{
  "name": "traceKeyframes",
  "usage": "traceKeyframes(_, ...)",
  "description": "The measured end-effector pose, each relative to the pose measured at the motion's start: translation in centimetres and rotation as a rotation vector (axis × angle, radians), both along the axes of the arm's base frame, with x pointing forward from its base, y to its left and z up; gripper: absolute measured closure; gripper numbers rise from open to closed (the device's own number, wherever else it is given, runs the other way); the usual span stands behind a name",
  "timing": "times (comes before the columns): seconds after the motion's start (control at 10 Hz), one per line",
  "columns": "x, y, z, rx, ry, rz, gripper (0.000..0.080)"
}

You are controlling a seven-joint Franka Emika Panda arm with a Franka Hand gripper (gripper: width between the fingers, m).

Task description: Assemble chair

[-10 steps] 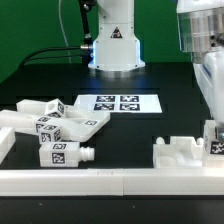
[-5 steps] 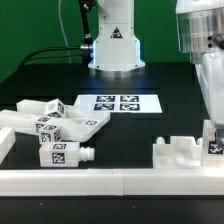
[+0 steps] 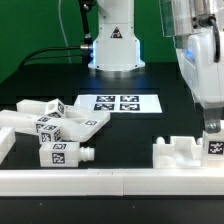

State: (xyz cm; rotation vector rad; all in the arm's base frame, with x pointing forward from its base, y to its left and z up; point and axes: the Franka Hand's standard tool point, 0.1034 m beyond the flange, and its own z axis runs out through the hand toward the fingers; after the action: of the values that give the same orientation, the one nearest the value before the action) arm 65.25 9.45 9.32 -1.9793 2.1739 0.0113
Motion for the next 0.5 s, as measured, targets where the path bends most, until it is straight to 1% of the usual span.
traceKeyframes(0.1,-0.1,-0.2,-0.1,-0.001,0.001,0.007,0.0151)
traceKeyframes(0.2,-0.3,-1.6,-0.5,-0.006,-0.021,0.038,0.0151)
traceKeyframes(0.3,-1.3,-4.1,-0.8,-0.008,-0.027,0.074,0.0151)
traceKeyframes(0.4,-2.0,-6.9,-0.7,-0.01,-0.036,0.101,0.0151)
traceKeyframes(0.5,-1.3,-8.7,-0.1,-0.01,-0.039,0.083,0.0151)
